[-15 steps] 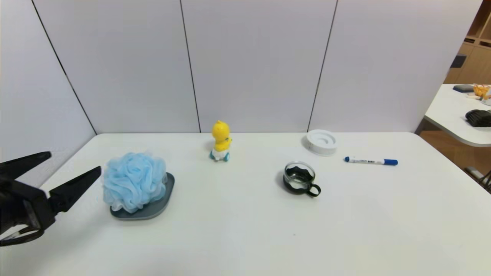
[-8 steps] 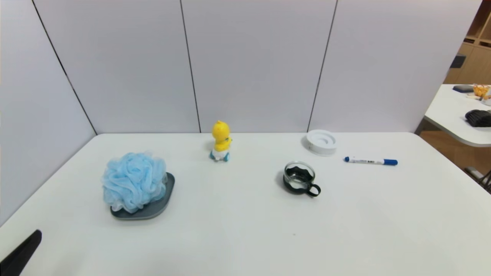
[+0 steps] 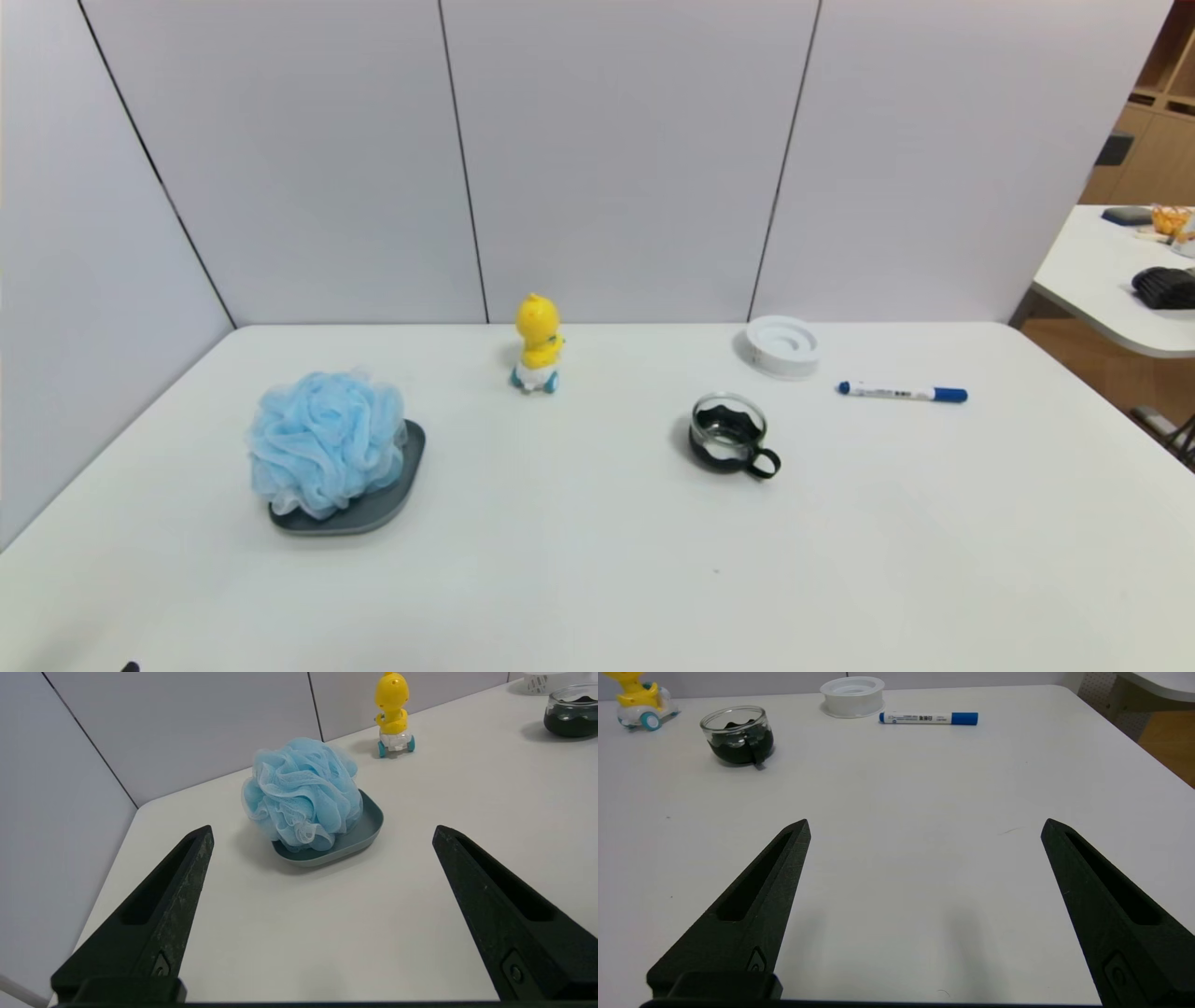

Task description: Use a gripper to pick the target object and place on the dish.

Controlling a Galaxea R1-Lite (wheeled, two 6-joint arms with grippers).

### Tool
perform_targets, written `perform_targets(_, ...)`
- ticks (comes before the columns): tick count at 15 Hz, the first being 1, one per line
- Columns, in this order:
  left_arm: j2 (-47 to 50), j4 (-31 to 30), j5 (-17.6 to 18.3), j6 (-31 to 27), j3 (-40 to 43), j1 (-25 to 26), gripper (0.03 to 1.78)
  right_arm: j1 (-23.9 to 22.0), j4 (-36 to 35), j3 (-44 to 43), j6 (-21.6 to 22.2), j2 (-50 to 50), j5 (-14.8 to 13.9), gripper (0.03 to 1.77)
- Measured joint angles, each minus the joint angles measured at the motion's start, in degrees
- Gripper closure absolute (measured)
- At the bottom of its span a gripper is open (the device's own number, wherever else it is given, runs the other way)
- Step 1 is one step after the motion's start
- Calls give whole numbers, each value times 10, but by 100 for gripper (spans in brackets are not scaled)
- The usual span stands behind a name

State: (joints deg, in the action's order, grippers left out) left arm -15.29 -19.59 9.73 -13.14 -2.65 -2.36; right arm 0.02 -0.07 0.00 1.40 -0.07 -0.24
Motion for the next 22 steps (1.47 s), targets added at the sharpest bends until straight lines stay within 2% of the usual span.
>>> perform_targets(3, 30, 15, 17, 2, 19, 22, 12, 0, 0, 0, 0, 0, 0, 9)
perform_targets(7, 89, 83, 11, 14, 25, 24, 12, 0, 0, 0, 0, 0, 0, 9)
perform_targets(10, 134, 172, -50, 19, 25, 24, 12, 0, 0, 0, 0, 0, 0, 9)
perform_targets(11, 141, 197, -58, 22, 25, 24, 12, 0, 0, 0, 0, 0, 0, 9)
perform_targets(16, 152, 200, -71, 75, 26, 24, 12, 0, 0, 0, 0, 0, 0, 9)
perform_targets(19, 153, 197, -94, 125, 26, 24, 12, 0, 0, 0, 0, 0, 0, 9)
perform_targets(22, 153, 197, -96, 129, 26, 24, 12, 0, 0, 0, 0, 0, 0, 9)
